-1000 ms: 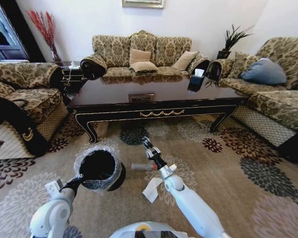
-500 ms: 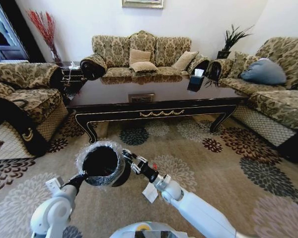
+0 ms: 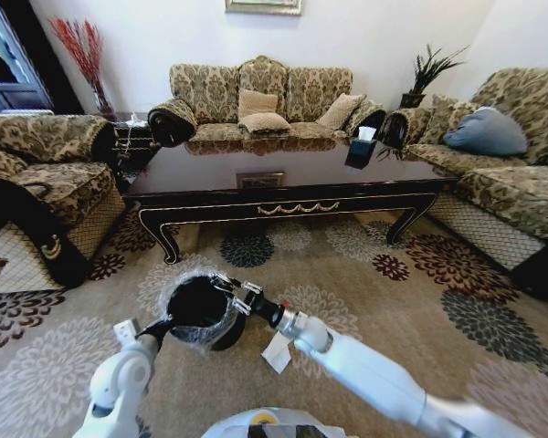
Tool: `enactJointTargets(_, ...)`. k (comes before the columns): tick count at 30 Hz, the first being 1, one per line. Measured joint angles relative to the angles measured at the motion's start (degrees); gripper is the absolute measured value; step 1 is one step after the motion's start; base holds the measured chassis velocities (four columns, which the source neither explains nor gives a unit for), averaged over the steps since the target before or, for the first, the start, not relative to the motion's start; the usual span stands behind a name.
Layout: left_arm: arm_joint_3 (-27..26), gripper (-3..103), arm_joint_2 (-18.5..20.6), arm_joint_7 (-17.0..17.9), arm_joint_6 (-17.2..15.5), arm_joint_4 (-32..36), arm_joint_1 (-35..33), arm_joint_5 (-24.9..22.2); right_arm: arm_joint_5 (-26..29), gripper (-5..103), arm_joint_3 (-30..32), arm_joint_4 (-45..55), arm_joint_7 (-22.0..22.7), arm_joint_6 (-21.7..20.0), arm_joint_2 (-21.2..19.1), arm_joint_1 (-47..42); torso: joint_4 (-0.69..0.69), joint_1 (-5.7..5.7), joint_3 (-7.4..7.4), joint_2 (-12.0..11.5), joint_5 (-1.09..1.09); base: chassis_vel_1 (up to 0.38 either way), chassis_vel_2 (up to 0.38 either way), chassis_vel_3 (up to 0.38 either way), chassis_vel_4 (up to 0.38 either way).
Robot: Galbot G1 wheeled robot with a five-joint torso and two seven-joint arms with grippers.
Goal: Move to the front of the table and pick up the trash from the floor, then place it into the trash bin.
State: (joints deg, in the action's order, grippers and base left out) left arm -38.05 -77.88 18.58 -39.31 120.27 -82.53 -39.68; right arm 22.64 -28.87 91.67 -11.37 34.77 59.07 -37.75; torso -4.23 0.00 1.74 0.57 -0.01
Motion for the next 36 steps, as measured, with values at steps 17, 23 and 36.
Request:
enactJointTargets(17, 1.46, 2, -1.99, -0.08, 1.21, -0.18, 1.66, -0.51, -3.88, 50, -1.90, -2.91, 2.97, 0.34, -1.24, -2.13, 0.00, 0.00, 0.00, 0.00, 0.01, 0.000, 0.000, 0.000, 0.000)
enactJointTargets(23, 0.37, 2, -2.31, -0.06, 1.21, 0.09, 0.52, -1.02, -5.09, 72, 0.16, -1.97, 2.97, 0.42, -2.75, -3.88, 0.00, 0.00, -0.01, 0.00, 0.01, 0.000, 0.000, 0.000, 0.000)
enactJointTargets(36, -12.94, 2, 4.50, 1.87, 0.32, 0.98, -0.72, -7.54, -2.43, 100, 8.19, -2.39, 25.55, -19.31, -2.52, -11.02, 0.01, 0.00, -0.01, 0.00, 0.00, 0.000, 0.000, 0.000, 0.000)
